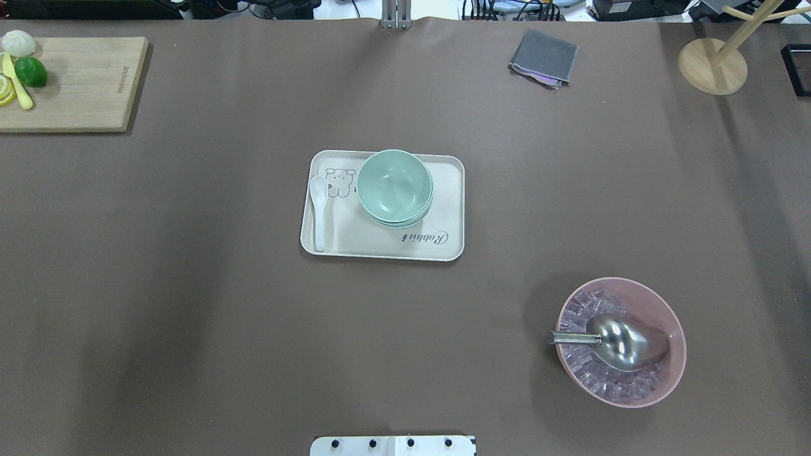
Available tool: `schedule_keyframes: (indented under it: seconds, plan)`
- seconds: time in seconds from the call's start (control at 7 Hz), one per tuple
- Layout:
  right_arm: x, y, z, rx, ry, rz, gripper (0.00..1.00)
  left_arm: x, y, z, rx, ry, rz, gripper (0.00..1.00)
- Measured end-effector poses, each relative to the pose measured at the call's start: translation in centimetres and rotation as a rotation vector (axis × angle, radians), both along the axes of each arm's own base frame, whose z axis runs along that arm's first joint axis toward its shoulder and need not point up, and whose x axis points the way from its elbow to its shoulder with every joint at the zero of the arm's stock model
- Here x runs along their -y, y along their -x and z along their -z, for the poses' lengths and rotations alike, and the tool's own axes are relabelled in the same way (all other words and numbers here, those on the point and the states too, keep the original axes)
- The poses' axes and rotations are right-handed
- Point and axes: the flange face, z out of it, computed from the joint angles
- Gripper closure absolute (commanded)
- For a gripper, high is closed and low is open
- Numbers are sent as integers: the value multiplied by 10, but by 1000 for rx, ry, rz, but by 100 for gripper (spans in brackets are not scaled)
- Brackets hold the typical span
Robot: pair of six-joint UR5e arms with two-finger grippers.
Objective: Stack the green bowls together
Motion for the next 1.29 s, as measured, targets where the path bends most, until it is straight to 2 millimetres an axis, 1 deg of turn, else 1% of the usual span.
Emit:
schedule_keyframes:
  seconds: [0.43, 1.29]
  plan:
    - [-2, 0, 1, 3, -2, 0, 0, 2, 1, 2, 2, -3, 3, 1]
    - [-7, 0, 4, 16, -3, -2, 0, 0, 2, 7, -6, -14, 3, 1]
